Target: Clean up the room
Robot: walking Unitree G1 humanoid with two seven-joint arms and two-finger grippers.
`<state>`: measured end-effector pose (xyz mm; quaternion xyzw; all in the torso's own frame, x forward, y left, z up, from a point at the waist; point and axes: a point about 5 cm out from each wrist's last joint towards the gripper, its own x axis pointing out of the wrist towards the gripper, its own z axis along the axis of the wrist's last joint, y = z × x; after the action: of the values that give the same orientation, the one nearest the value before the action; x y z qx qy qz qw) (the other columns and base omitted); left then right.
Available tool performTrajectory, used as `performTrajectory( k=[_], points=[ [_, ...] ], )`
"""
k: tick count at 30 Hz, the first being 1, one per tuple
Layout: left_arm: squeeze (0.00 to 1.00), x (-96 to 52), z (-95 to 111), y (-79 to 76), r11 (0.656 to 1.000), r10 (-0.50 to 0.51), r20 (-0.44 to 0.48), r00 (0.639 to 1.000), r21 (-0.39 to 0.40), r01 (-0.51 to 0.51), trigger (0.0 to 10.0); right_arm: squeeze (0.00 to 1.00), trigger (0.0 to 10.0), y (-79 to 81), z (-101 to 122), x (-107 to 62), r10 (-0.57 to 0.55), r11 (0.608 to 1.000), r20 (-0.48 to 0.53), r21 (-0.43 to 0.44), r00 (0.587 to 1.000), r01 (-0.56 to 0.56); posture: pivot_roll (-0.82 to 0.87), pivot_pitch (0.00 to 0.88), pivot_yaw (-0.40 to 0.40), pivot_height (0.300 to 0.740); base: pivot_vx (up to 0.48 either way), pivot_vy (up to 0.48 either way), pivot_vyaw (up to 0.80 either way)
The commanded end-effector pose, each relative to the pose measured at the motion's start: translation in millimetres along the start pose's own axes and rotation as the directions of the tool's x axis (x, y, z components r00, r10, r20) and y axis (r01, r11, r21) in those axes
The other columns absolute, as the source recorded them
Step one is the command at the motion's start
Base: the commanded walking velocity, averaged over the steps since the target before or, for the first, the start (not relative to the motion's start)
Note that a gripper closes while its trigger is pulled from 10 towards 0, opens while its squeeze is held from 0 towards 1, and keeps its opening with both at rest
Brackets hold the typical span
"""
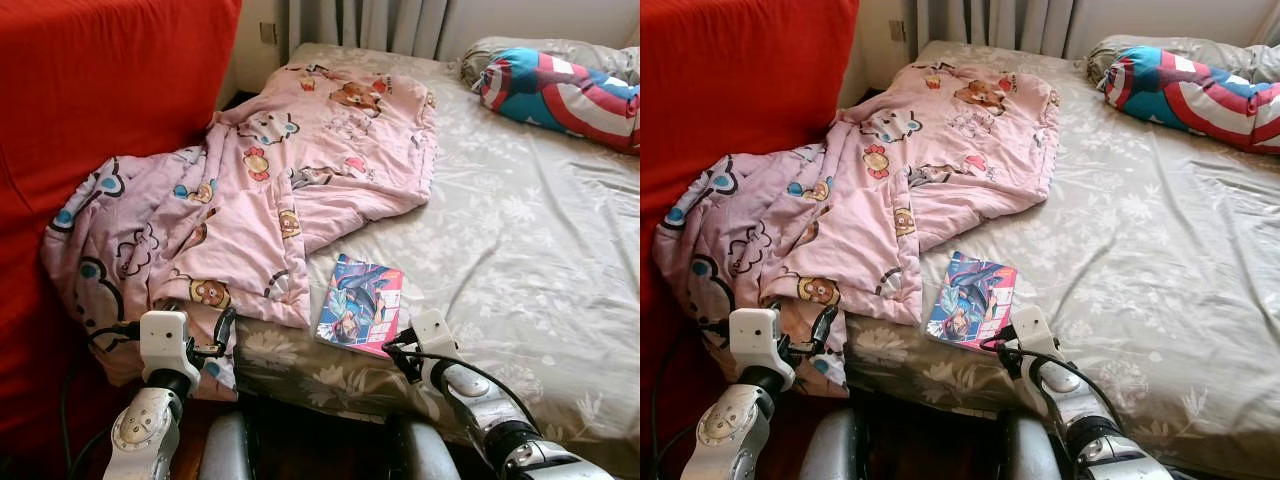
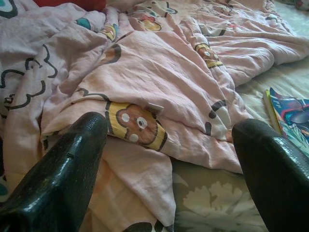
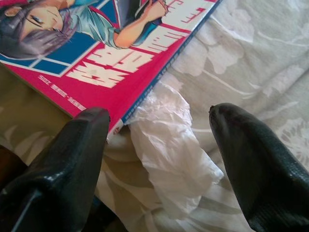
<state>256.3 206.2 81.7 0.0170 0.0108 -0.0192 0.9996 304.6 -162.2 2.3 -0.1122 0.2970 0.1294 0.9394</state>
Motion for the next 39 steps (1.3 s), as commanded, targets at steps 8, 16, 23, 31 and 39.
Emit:
performTrajectory(
  k=[8,16,23,31,39],
  points=[
    [0.0,-1.3,2,1.5,1.0,-0.016,-0.011,1.0,0.01,0.016,10.0,0.0,10.0,-5.3,-12,-2.1,-0.024,0.999,-0.085,-0.028,0.996,0.022,0.13,0.108,-0.05,0.576,0.0,0.0,0.0],
    [0.0,-2.4,2,2.4,1.0,-0.013,-0.014,1.0,0.019,0.013,10.0,0.0,0.0,-5.4,-18,-3.2,-0.027,0.999,-0.11,-0.034,0.994,0.023,0.14,0.121,-0.054,0.576,0.0,0.0,0.0],
    [0.0,-2.1,3,3.3,1.0,-0.008,-0.015,1.0,0.02,0.009,10.0,0.0,0.0,-2.7,-20,-3.0,-0.029,0.999,-0.124,-0.046,0.992,0.024,0.14,0.128,-0.051,0.576,0.0,0.0,0.0],
    [0.0,-2.0,3,4.8,1.0,-0.009,-0.018,1.0,0.025,0.009,10.0,0.0,0.0,-1.4,-24,-3.6,-0.037,0.997,-0.144,-0.068,0.989,0.027,0.15,0.122,-0.046,0.576,0.0,0.0,0.0],
    [0.0,-2.1,3,5.4,1.0,-0.009,-0.024,1.0,0.028,0.01,10.0,0.0,0.0,-2.9,-28,-4.7,-0.051,0.997,-0.152,-0.069,0.987,0.041,0.15,0.123,-0.041,0.576,0.0,0.0,0.0]
  ],
)
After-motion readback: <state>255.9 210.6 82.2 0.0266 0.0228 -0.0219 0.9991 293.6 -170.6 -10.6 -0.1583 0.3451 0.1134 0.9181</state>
